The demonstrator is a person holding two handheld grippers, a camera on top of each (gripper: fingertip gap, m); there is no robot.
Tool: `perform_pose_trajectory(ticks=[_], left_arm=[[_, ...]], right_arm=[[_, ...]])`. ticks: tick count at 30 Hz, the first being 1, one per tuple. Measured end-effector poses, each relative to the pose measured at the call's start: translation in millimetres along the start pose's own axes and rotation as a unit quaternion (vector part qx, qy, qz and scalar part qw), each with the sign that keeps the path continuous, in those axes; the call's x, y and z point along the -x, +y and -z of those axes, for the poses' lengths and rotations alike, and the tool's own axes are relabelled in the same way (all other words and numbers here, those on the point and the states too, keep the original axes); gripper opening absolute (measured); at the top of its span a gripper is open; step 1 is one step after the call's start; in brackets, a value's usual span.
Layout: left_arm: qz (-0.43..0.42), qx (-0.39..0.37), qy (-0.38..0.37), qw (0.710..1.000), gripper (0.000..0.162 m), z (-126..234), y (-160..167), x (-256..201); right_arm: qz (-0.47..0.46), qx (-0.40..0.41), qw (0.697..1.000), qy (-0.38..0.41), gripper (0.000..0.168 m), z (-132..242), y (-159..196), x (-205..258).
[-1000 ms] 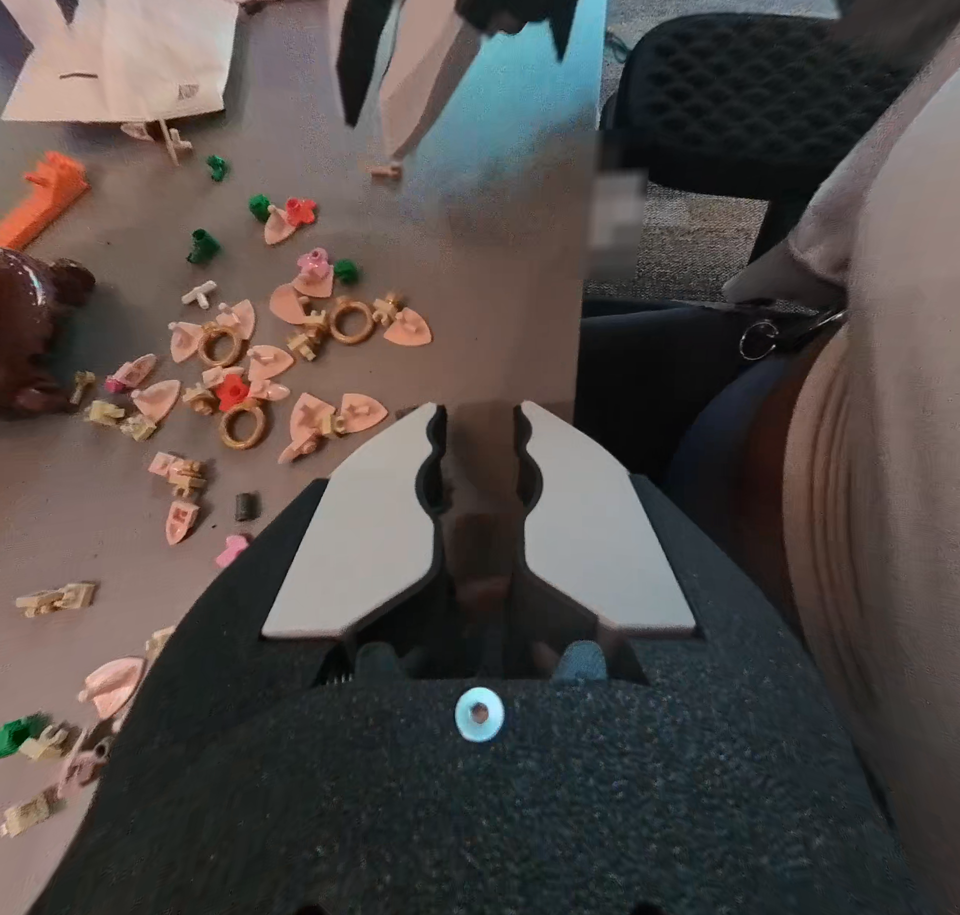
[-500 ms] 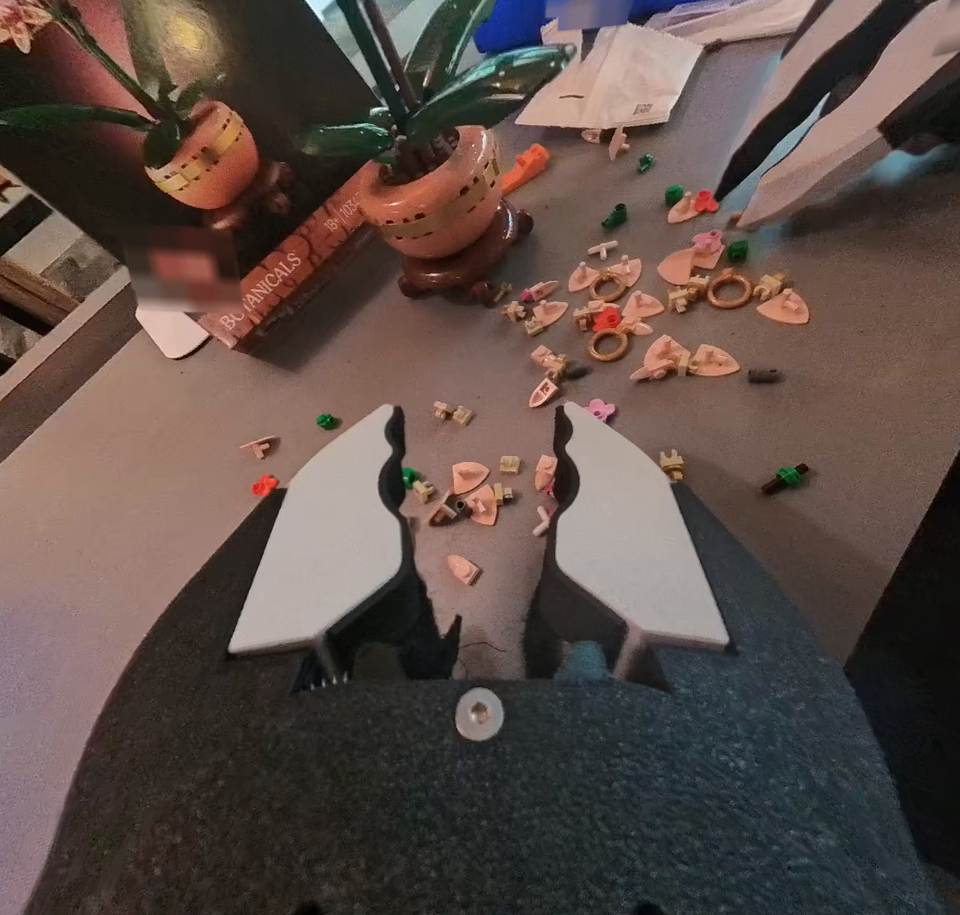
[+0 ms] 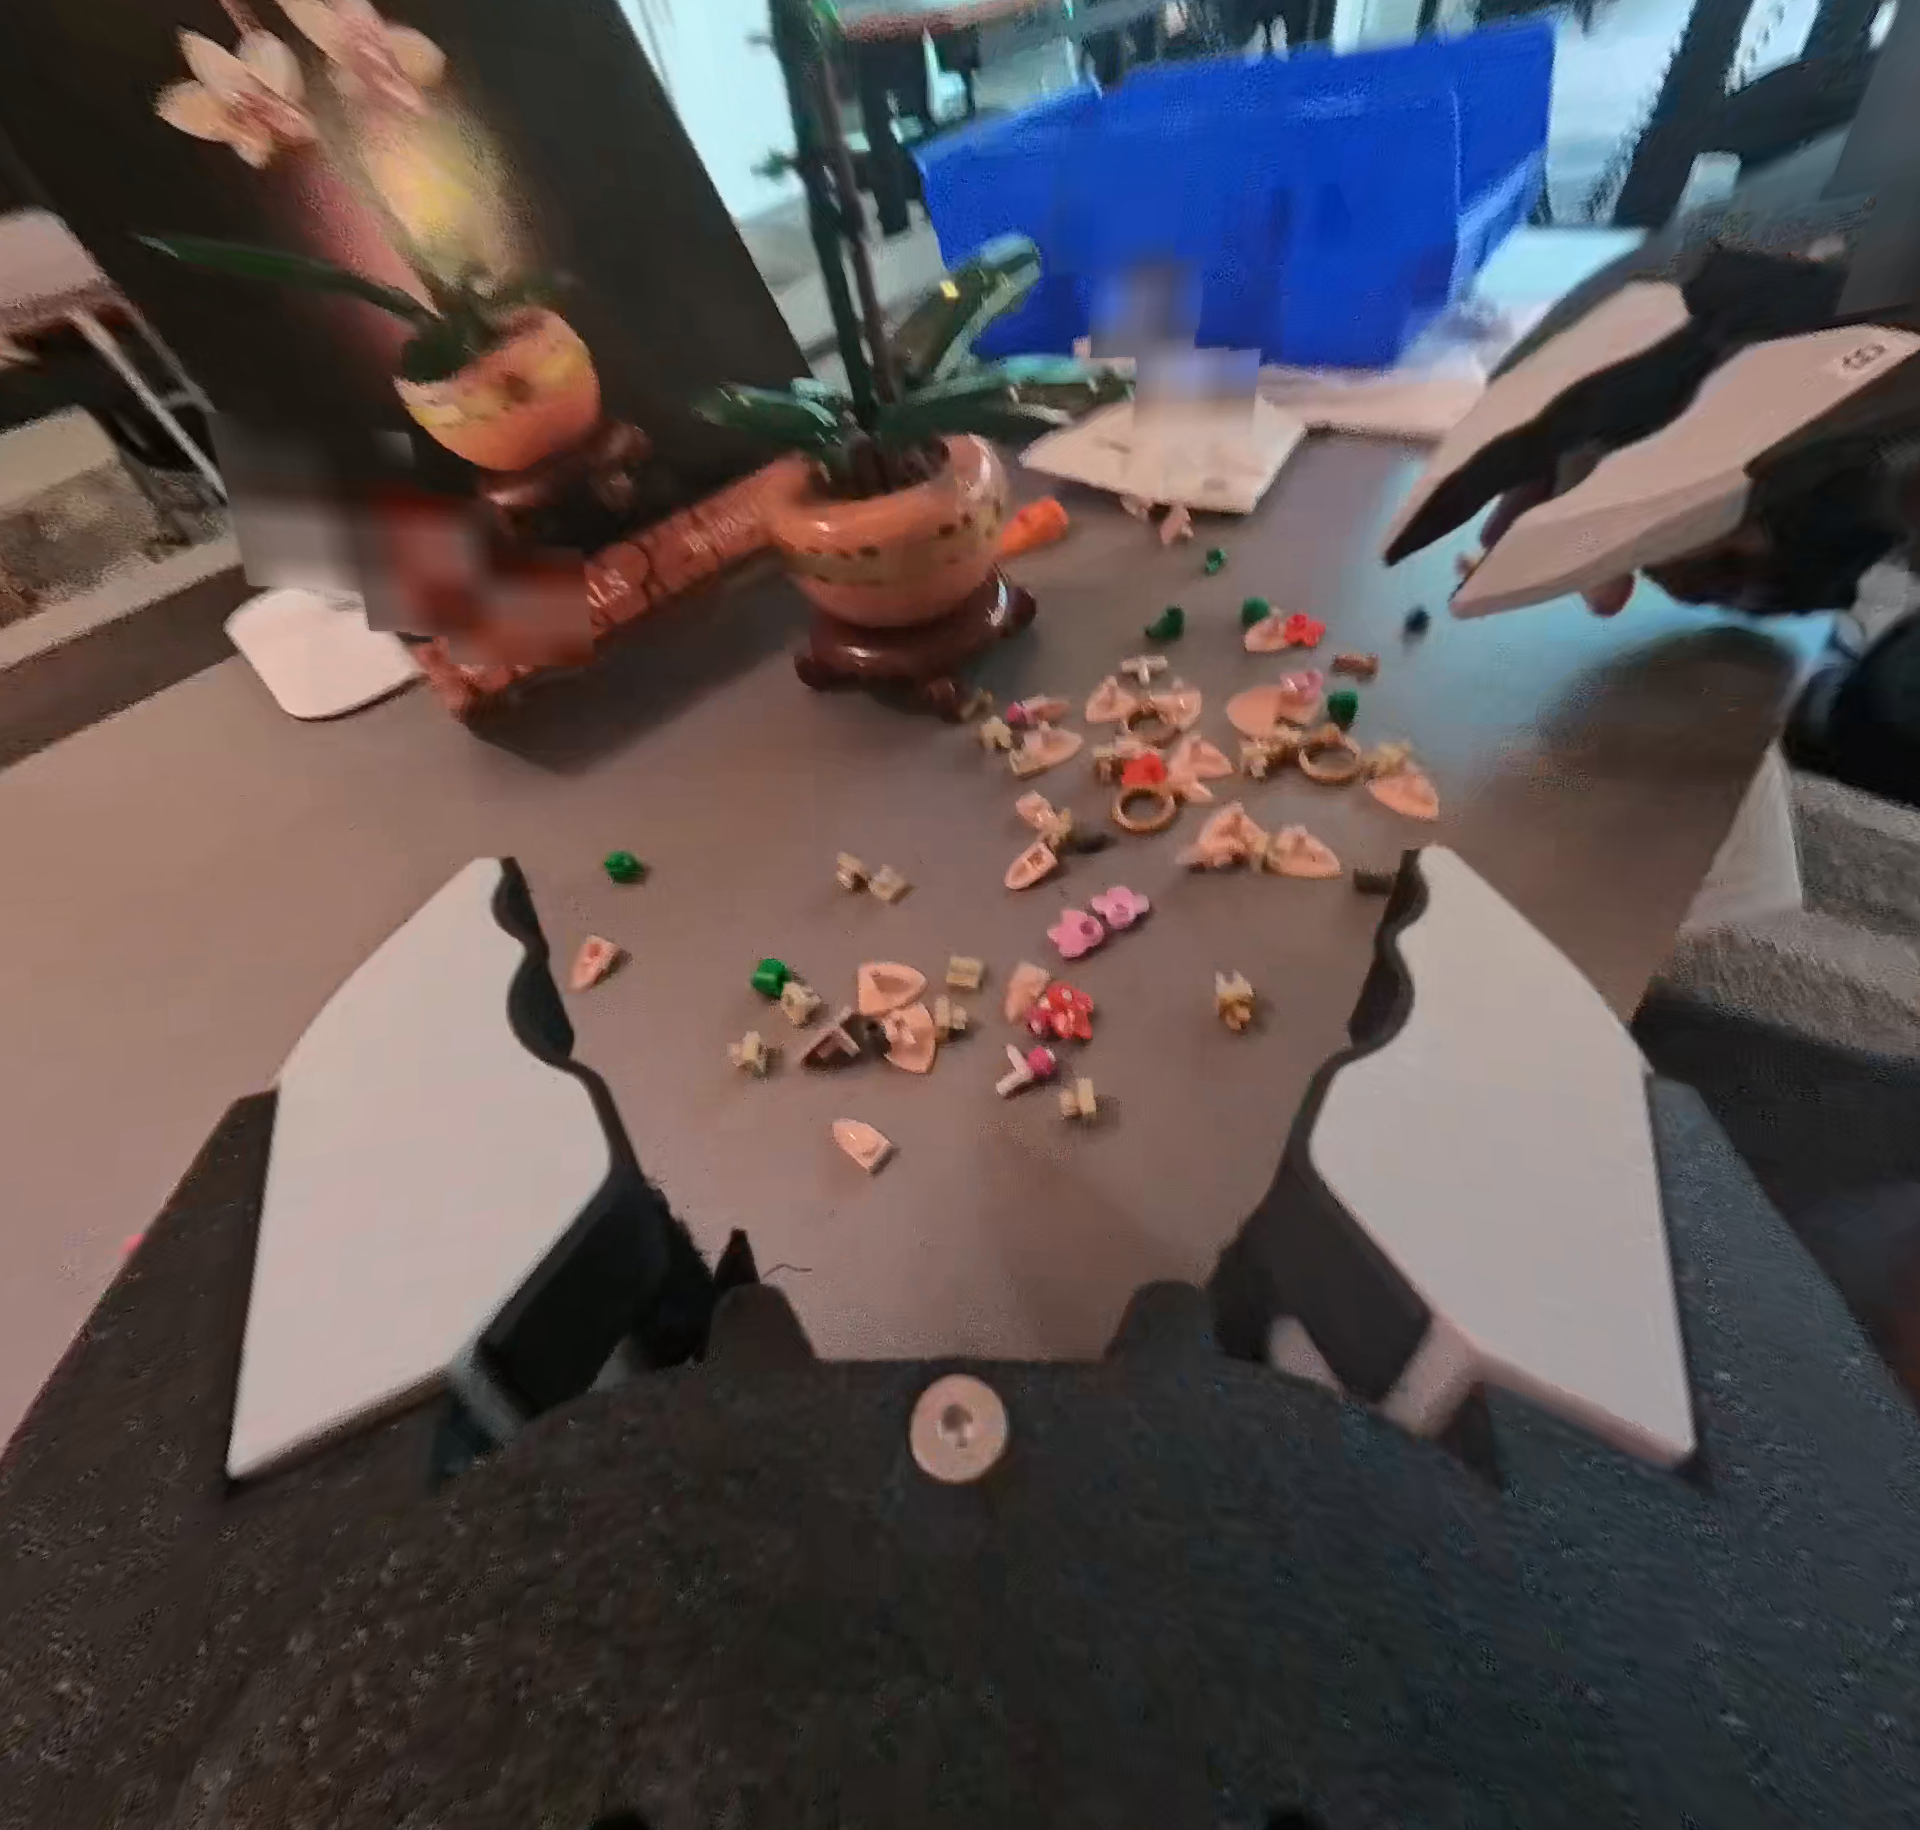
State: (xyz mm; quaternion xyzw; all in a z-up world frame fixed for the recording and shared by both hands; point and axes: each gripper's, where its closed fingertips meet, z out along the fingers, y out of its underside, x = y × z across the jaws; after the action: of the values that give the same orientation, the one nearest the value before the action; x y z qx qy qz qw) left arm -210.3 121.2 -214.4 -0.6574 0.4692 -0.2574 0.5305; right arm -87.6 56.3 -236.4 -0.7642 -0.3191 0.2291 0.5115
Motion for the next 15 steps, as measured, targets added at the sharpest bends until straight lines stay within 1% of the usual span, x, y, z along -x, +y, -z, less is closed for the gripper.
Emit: perform_pose_trajectory(ticks=[1, 2, 3, 4, 5, 6, 8, 10, 13, 14, 15], left_arm=[[0.012, -0.035, -0.02, 0.999, 0.146, 5, -11, 8], [0.026, -0.07, -0.042, 0.996, 0.146, 12, -22, 18], [0.039, -0.106, -0.064, 0.992, 0.146, 20, -33, 28], [0.053, -0.144, -0.083, 0.985, 0.146, 30, -44, 38], [0.071, -0.184, -0.099, 0.975, 0.146, 41, -54, 48], [0.089, -0.222, -0.11, 0.965, 0.146, 52, -64, 57], [0.111, -0.273, -0.124, 0.948, 0.146, 72, -75, 71], [0.107, -0.28, -0.141, 0.944, 0.146, 83, -76, 81], [0.084, -0.255, -0.151, 0.951, 0.146, 85, -70, 85], [0.082, -0.245, -0.141, 0.956, 0.146, 82, -67, 82], [0.083, -0.232, -0.12, 0.962, 0.146, 77, -64, 76]], right_arm=[[-0.017, -0.082, 0.996, 0.017, 0.021, 7, -24, -7], [-0.039, -0.171, 0.984, 0.034, 0.026, 21, -49, -16], [-0.052, -0.255, 0.964, 0.048, 0.042, 40, -70, -25], [-0.058, -0.323, 0.942, 0.066, 0.057, 60, -85, -34], [-0.071, -0.365, 0.923, 0.095, 0.073, 77, -94, -46], [-0.076, -0.386, 0.912, 0.116, 0.088, 91, -98, -55], [-0.055, -0.383, 0.906, 0.173, 0.118, 107, -99, -70], [-0.022, -0.353, 0.91, 0.217, 0.146, 115, -95, -78], [0.009, -0.296, 0.919, 0.262, 0.146, 120, -85, -86], [0.011, -0.274, 0.924, 0.266, 0.146, 119, -80, -89], [0.003, -0.243, 0.929, 0.277, 0.141, 118, -73, -95]])
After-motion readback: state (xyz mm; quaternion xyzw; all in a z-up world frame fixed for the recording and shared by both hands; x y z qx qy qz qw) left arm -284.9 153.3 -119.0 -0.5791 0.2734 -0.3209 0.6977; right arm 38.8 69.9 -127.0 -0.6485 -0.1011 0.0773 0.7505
